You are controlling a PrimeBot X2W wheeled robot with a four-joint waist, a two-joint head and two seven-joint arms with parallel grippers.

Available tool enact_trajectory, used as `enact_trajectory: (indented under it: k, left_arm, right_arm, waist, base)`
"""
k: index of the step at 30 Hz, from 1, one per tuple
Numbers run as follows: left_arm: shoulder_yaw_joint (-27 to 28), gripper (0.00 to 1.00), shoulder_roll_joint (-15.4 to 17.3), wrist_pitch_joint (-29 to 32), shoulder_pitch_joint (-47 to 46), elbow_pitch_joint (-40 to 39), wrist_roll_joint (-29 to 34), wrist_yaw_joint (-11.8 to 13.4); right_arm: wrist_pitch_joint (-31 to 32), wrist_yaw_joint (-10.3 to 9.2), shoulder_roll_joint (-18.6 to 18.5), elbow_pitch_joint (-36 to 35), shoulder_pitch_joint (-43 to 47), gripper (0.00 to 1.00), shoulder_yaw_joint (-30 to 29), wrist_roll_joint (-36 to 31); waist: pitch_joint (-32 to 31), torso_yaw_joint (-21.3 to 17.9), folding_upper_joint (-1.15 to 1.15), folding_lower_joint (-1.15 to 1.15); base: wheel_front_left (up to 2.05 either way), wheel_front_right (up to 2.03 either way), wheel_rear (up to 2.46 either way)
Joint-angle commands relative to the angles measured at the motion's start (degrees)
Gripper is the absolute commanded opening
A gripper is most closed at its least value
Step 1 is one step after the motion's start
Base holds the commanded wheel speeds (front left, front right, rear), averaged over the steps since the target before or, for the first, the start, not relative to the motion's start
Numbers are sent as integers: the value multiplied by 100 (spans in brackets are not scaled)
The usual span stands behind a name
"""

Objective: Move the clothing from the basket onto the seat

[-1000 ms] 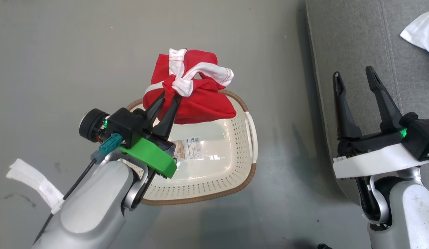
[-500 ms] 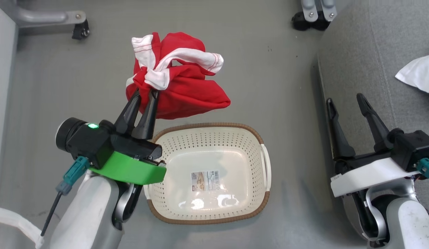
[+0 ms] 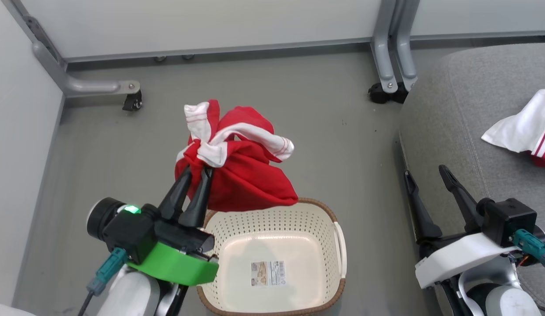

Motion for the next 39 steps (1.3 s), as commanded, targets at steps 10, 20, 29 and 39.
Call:
enact_trajectory:
  k: [10, 20, 29, 39]
  left_arm:
    - [-224, 0, -34, -17, 489, 1, 79, -38]
    - [-259, 0, 27, 4, 535, -30, 27, 7]
    - [-323, 0, 36, 3, 481, -68, 28, 12]
    - [-349, 0, 23, -3, 303, -80, 28, 14]
  right_arm:
    - [139, -8, -10, -120, 498, 100, 69, 178]
    - [166, -8, -11, -121, 549, 100, 112, 229]
    - [208, -8, -10, -164, 501, 100, 238, 194]
    - [483, -6, -410, -176, -122, 100, 1587, 702]
  waist:
    - [-711, -14, 0, 0]
    - [-771, -50, 0, 0]
    - [-760, -64, 0, 0]
    - [-662, 22, 0, 0]
  base:
    - [0, 0, 0]
    - [0, 0, 0]
    - [0, 0, 0]
    - [0, 0, 0]
